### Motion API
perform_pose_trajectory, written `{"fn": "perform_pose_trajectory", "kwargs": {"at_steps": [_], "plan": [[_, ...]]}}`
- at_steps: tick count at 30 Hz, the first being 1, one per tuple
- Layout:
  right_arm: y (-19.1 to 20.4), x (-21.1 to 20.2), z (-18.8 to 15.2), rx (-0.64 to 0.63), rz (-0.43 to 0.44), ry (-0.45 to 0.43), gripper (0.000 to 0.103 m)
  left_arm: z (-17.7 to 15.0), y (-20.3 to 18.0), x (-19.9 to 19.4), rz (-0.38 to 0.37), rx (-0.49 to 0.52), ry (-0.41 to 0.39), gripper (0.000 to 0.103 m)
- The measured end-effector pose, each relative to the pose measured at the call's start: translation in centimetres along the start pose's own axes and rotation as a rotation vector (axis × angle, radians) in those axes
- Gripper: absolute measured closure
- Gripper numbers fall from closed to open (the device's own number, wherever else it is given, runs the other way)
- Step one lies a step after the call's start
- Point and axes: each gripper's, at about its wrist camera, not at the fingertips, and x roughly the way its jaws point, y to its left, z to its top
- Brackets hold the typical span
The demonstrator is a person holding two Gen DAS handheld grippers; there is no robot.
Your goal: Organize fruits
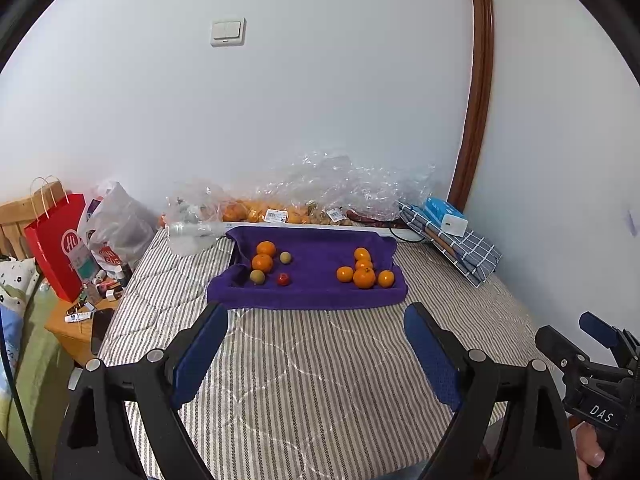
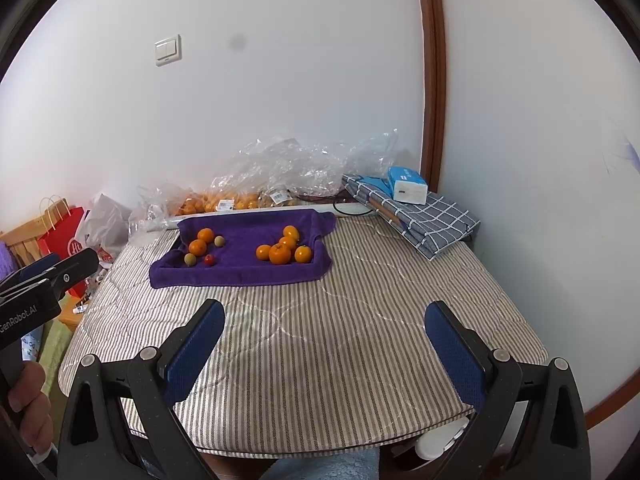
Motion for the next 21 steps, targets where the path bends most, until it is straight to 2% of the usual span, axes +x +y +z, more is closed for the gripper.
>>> {"fn": "perform_pose_trajectory", "kwargs": {"at_steps": [21], "plan": [[0.72, 0.03, -0.14, -0.001, 0.003, 0.002, 0.004, -0.04, 0.01, -0.01, 0.002, -0.009, 0.002, 0.014]]}}
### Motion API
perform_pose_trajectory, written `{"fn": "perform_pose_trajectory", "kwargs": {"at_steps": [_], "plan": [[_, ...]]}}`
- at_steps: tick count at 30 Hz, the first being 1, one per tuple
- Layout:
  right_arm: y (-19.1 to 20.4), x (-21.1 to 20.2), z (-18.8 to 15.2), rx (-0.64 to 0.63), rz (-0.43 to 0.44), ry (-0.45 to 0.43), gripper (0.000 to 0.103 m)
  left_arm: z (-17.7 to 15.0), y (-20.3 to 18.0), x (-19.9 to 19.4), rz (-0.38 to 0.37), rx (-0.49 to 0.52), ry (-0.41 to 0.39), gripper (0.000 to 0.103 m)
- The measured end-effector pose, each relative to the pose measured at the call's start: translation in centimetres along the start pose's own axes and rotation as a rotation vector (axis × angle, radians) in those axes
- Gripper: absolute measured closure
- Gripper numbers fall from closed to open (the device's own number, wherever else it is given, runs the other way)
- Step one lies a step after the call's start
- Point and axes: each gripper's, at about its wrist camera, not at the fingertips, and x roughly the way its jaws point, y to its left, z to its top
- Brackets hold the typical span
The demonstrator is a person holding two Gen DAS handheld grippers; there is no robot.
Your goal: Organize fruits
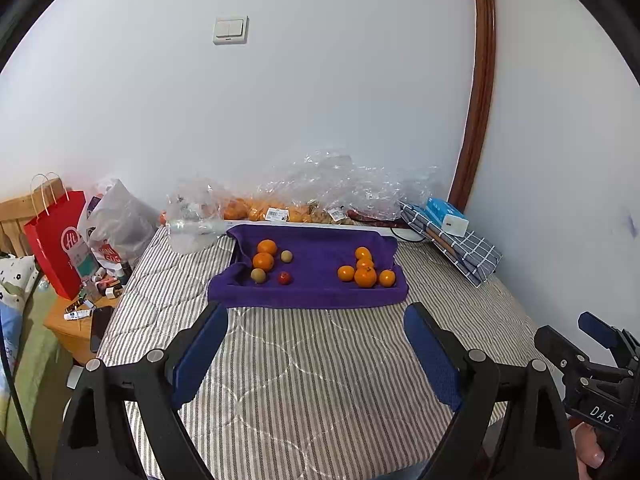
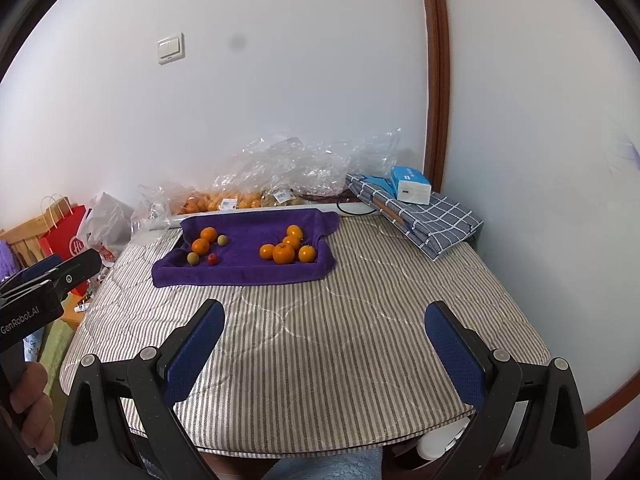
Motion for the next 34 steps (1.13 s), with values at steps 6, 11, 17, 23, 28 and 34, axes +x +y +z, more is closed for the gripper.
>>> {"fn": "perform_pose_trajectory", "kwargs": {"at_steps": [6, 11, 17, 23, 28, 34], "plan": [[0.11, 0.01, -0.02, -0.002, -0.001, 0.001, 0.004, 0.01, 0.05, -0.07, -0.001, -0.001, 0.000, 0.014], [0.40, 0.00, 0.00, -0.008, -0.001, 0.003, 0.004, -0.03, 0.13, -0.23, 0.001, -0.004, -0.003, 0.014], [0.77, -0.20, 0.10, -0.015, 0.001, -0.001, 0.004, -0.07, 0.12, -0.56, 0.006, -0.006, -0.006, 0.014], [0.88, -0.30, 0.23, -0.015, -0.001, -0.002, 0.004, 0.00, 0.03, -0.87, 0.006, -0.012, -0.014, 0.014], [0.92, -0.41, 0.14, -0.016, 0.001, -0.002, 0.004, -0.05, 0.08, -0.94, 0.008, -0.015, -0.014, 0.014], [0.98, -0.39, 0.16, -0.018, 0.001, -0.001, 0.004, -0.06, 0.01, -0.96, 0.011, -0.016, -0.019, 0.013]]}}
